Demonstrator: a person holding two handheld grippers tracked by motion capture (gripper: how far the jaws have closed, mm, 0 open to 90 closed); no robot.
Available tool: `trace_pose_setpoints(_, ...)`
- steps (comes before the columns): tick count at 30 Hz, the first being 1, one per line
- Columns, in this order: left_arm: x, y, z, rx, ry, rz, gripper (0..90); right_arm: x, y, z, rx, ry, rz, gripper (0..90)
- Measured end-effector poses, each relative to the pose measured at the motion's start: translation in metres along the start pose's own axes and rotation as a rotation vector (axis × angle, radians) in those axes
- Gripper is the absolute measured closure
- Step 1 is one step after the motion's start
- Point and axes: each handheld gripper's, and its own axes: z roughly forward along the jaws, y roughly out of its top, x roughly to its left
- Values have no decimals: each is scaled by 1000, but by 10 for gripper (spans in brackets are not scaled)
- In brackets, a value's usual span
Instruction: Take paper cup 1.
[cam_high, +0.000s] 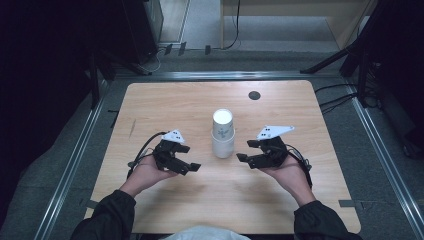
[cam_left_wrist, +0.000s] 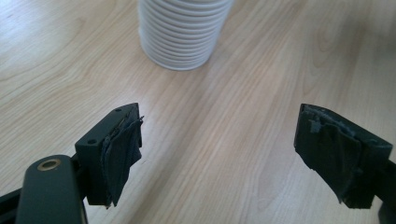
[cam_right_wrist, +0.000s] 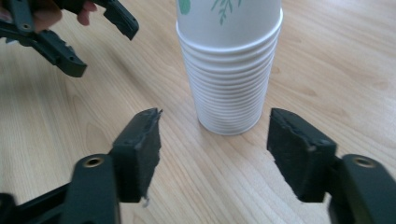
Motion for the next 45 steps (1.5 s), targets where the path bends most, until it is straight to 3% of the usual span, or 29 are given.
trace_pose_setpoints(2,-2,0,0,3,0,12,153,1,0,1,10,-1,-8,399)
trace_pose_setpoints(5,-3,0,2,8,7,21,153,4,-3,4,13,-19,-70,417)
trace_pose_setpoints(7,-2,0,2,6,14,19,153,4,-3,5,17,-22,-82,420)
trace_pose_setpoints(12,5,1,2,-9,21,-3,153,2,-2,7,43,16,-101,400)
trace_pose_setpoints(17,5,4,2,-14,24,2,153,1,-4,9,56,42,-90,395)
trace_pose_setpoints(20,5,5,1,-18,22,4,153,1,-5,7,68,27,-54,364)
trace_pose_setpoints(28,6,4,-4,-35,6,-12,153,-3,-4,2,63,-7,-39,326)
trace_pose_setpoints(38,-1,-1,-13,-25,5,14,152,-7,14,-2,59,-26,-82,305)
trace_pose_setpoints(45,-5,-8,-15,2,8,12,152,-17,39,-7,92,-24,-123,275)
